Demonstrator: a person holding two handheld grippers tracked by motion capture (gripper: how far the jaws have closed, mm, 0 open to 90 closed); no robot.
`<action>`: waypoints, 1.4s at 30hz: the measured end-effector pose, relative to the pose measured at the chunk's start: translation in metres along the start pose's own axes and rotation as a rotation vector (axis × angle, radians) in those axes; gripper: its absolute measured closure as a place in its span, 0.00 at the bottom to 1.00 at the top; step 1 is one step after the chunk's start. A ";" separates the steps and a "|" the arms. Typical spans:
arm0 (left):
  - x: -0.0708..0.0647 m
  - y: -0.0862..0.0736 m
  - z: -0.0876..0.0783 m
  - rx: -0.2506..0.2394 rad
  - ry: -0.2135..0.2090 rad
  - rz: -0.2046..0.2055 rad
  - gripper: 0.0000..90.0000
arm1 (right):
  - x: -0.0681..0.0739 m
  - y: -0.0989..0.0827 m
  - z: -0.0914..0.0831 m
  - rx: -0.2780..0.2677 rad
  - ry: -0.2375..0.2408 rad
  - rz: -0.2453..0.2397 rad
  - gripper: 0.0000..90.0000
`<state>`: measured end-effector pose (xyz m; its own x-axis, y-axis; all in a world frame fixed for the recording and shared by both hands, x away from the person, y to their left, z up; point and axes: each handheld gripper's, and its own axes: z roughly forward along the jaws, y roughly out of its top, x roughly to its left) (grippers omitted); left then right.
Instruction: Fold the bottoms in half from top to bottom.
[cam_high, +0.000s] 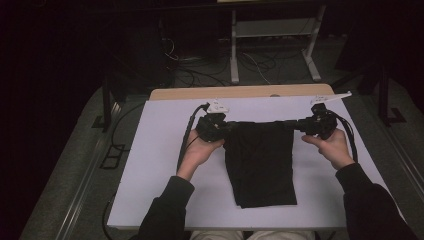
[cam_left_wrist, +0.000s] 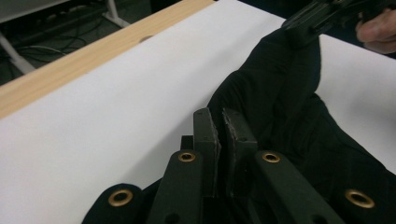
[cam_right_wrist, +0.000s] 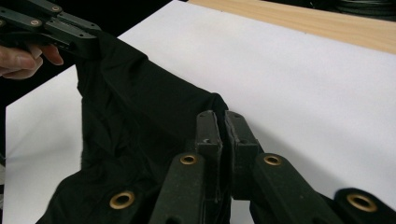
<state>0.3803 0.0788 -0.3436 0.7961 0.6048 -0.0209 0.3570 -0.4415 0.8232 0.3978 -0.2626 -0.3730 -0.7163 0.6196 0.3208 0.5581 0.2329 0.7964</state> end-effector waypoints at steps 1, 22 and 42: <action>0.004 0.000 -0.001 0.005 0.006 0.006 0.93 | 0.001 0.003 0.002 0.001 -0.002 0.000 0.94; 0.076 0.004 0.031 0.067 0.156 0.055 0.93 | -0.018 0.043 0.064 -0.016 -0.089 0.071 0.94; 0.103 -0.031 0.072 0.010 0.238 -0.148 0.58 | -0.050 0.032 0.099 0.041 -0.205 0.148 0.54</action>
<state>0.4861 0.1070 -0.4115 0.5982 0.8013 -0.0057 0.4669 -0.3427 0.8152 0.4930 -0.2123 -0.4142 -0.5275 0.7876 0.3184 0.6702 0.1555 0.7257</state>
